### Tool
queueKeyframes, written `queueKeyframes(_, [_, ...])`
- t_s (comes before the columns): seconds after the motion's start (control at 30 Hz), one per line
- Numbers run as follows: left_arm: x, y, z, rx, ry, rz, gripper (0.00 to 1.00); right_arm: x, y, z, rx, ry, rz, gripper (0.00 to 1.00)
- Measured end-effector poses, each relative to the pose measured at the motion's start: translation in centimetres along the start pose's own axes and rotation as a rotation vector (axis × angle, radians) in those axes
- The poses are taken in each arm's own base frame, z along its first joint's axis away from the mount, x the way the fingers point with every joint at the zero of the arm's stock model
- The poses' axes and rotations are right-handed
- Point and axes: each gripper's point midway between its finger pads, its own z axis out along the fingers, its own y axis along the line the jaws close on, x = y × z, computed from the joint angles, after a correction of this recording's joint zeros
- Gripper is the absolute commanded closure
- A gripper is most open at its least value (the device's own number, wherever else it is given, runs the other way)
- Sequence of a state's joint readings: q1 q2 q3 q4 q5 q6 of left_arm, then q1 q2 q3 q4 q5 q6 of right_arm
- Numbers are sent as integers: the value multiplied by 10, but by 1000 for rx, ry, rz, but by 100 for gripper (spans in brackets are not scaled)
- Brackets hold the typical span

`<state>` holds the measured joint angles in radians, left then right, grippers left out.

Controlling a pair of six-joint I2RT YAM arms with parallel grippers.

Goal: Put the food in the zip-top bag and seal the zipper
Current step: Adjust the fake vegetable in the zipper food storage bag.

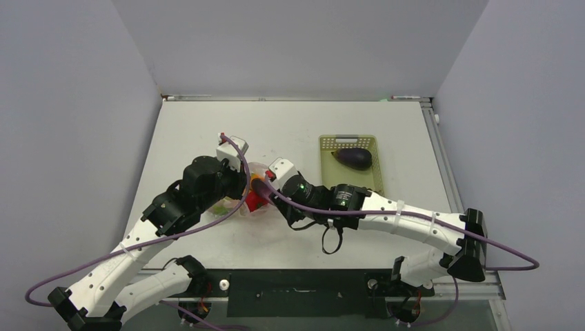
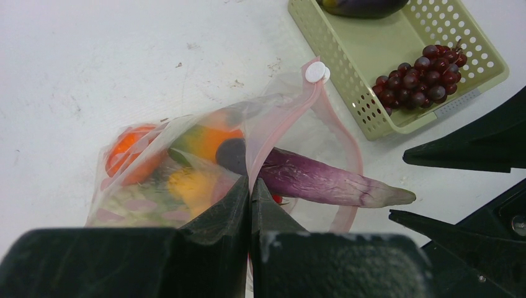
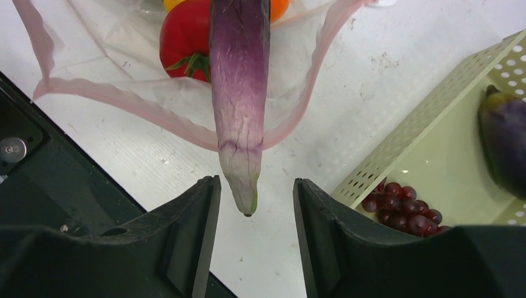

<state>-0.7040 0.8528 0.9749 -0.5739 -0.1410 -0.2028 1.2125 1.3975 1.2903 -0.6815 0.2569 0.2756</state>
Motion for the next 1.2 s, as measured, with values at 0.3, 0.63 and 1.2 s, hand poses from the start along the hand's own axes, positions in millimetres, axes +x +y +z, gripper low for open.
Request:
queueKeyframes(0.3, [0,0,0,0,0,0,100,23,5,8,-51,27,40,59])
queueKeyframes(0.63, [0,0,0,0,0,0,100,16,8,12,-80,-1,81,91])
queueKeyframes(1.2, [0,0,0,0,0,-1,100,-6,23,7,-157,-38,92,95])
